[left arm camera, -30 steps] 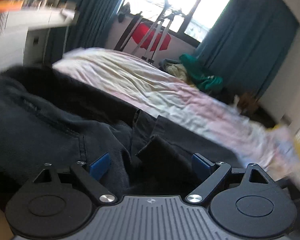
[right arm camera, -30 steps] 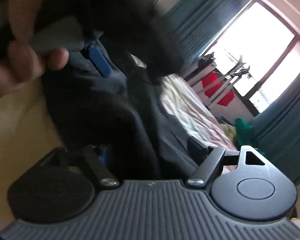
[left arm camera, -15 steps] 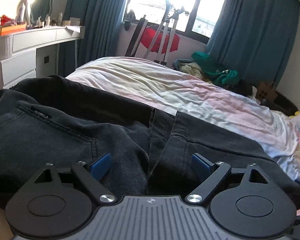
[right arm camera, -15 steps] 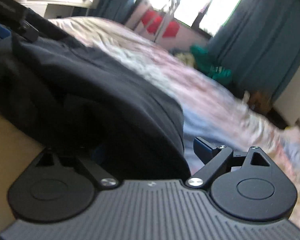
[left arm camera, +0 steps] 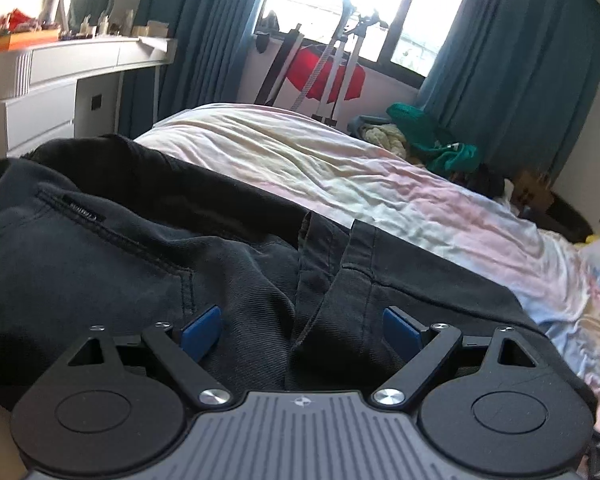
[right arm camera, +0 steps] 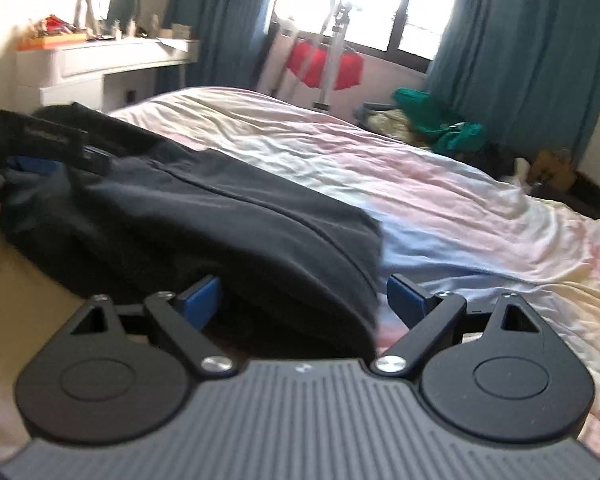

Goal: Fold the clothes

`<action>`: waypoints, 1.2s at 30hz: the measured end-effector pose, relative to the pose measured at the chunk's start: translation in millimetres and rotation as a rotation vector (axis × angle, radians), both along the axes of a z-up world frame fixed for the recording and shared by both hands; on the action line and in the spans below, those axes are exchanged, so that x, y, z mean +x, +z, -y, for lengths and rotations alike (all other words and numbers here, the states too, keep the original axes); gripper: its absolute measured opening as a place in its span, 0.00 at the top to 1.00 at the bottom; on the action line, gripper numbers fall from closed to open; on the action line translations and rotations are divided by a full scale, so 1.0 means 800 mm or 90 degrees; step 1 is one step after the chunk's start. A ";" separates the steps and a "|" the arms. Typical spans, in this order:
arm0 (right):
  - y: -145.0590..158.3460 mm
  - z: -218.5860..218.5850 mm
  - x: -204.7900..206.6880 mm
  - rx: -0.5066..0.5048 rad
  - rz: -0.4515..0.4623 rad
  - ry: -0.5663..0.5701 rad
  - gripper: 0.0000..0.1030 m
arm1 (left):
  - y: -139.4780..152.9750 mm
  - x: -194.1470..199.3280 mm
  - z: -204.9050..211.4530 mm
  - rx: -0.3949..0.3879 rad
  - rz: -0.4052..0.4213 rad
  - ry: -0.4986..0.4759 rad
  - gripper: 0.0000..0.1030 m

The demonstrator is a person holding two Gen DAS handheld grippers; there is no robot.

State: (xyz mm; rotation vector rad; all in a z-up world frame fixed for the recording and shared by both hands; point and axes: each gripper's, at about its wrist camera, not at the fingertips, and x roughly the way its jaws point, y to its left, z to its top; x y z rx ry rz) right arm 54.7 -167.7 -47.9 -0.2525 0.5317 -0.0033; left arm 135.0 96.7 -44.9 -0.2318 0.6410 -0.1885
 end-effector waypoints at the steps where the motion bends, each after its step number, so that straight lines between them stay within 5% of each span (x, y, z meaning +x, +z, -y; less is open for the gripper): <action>1: -0.001 -0.003 0.003 -0.011 -0.002 0.003 0.11 | 0.000 -0.001 -0.001 0.000 -0.001 0.001 0.14; 5: -0.028 -0.011 0.035 -0.061 -0.035 -0.030 0.11 | 0.004 -0.004 0.003 0.008 -0.002 0.009 0.15; 10: -0.030 0.018 0.068 0.112 -0.009 -0.084 0.11 | 0.001 -0.003 0.014 0.035 0.005 0.000 0.14; 14: -0.051 0.019 0.076 0.041 -0.036 -0.146 0.11 | 0.002 -0.002 0.015 0.037 0.020 -0.001 0.14; 19: -0.055 0.057 0.058 0.137 -0.049 -0.205 0.11 | 0.015 -0.012 0.012 -0.006 0.071 -0.026 0.15; 23: -0.055 0.080 0.053 0.222 -0.089 -0.241 0.11 | 0.004 -0.002 0.026 0.049 0.037 -0.023 0.15; 28: -0.033 0.087 0.028 0.250 -0.104 -0.254 0.11 | -0.016 0.002 0.046 0.131 0.013 -0.032 0.15; 31: -0.007 0.079 0.003 0.223 -0.068 -0.225 0.12 | -0.023 0.001 0.051 0.147 0.013 -0.046 0.15; 36: 0.034 0.050 -0.050 0.210 0.097 -0.081 0.12 | -0.026 0.000 0.049 0.141 0.009 -0.043 0.15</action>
